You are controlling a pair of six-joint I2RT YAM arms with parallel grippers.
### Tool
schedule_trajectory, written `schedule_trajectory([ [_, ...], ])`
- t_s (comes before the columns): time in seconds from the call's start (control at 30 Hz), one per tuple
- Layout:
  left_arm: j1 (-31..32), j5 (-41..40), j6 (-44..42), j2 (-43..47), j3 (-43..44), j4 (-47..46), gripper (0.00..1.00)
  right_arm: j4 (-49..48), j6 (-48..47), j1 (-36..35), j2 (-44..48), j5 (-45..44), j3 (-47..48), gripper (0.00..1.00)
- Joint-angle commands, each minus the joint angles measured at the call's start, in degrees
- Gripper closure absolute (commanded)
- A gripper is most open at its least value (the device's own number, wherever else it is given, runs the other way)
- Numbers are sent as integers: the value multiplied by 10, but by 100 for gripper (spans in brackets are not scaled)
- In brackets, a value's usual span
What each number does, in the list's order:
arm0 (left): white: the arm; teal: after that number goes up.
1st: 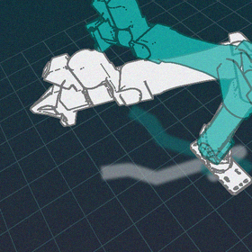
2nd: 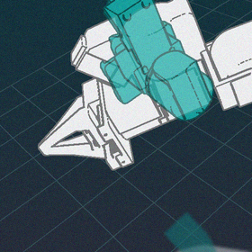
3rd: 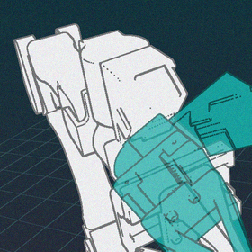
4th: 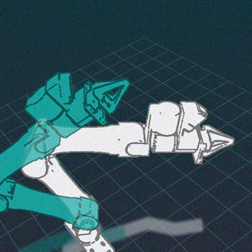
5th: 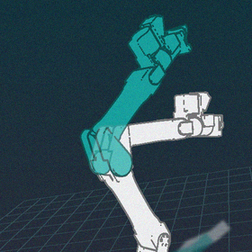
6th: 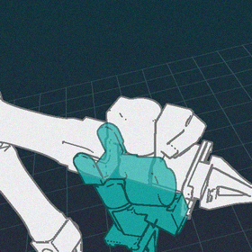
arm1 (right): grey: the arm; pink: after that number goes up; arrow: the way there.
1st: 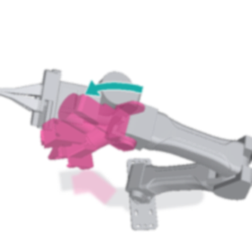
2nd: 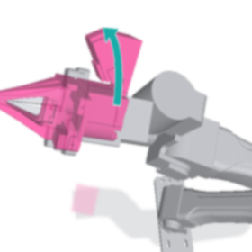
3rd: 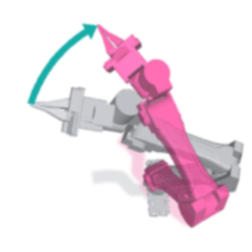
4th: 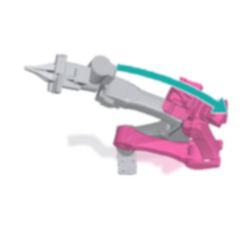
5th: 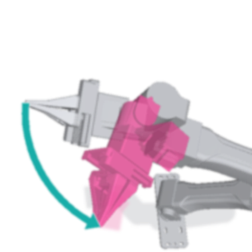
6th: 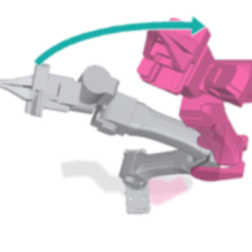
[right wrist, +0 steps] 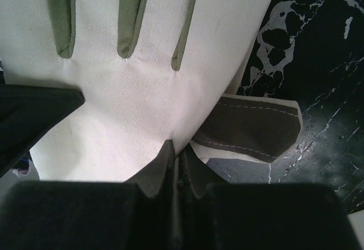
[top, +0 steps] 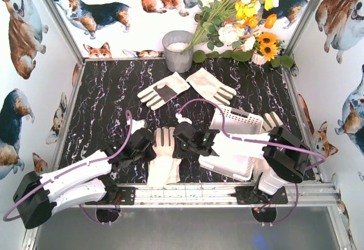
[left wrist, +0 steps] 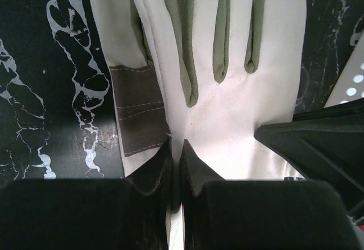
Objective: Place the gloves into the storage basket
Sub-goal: Pair the glove with the glove.
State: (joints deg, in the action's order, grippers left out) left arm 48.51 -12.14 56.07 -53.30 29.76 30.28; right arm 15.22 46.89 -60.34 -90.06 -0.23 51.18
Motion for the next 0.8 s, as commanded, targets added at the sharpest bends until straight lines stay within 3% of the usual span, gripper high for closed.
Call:
schedule_trajectory([
  [0.0,-8,-59,-19,-14,-11,16,100,45,-12,1,-8,-28,-2,100],
  [0.17,-11,-52,-21,-23,-32,-15,99,50,-11,1,-19,-32,4,100],
  [0.53,-25,-53,-22,-18,-48,-32,72,53,-16,2,-26,-29,11,100],
  [0.77,-32,-40,-15,-4,-59,-76,71,53,-20,1,-29,-22,16,100],
])
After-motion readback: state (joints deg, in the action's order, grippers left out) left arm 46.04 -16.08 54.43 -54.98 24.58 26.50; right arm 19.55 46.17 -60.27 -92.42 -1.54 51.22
